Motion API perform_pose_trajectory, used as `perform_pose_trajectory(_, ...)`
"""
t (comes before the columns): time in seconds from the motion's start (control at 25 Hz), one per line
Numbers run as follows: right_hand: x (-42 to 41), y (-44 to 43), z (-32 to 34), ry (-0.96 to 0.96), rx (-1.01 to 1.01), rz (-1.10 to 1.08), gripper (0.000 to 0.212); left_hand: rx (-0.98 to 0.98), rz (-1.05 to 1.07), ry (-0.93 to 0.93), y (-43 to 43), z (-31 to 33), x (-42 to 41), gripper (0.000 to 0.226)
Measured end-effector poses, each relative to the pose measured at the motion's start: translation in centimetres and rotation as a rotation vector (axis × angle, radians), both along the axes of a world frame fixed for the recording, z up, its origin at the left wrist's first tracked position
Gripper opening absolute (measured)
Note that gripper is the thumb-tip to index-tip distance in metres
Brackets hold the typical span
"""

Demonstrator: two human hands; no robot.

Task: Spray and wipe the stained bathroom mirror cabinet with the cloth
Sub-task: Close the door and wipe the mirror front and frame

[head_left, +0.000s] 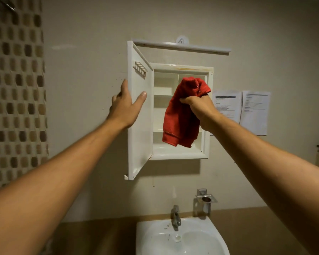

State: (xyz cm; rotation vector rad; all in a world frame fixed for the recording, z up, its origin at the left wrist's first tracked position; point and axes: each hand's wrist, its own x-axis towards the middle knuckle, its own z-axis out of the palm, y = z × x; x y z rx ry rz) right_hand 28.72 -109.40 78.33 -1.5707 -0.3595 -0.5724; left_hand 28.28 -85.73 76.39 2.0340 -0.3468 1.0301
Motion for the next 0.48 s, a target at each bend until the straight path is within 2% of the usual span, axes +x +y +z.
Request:
perform_pose_trajectory(0.12, -0.8, -1.0, -0.4, -0.031, -0.036, -0.046, 0.033, 0.072, -0.095, -0.073, -2.5, 0.3, 0.5, 0.076)
perform_pose_trajectory(0.24, -0.8, -3.0, -0.6, -0.065, -0.032, -0.129, 0.037, 0.179, -0.26, -0.071, -6.1, 0.5, 2.1, 0.077)
perform_pose_trajectory(0.36, -0.6, -5.7, -0.6, -0.092, -0.032, -0.282, 0.042, 0.382, -0.375, 0.019, -9.8, 0.2, 4.7, 0.075)
perform_pose_trajectory(0.48, 0.5, -8.0, -0.4, -0.147, -0.043, -0.45, 0.047, 0.59, -0.357, 0.062, -11.5, -0.1, 8.6, 0.071)
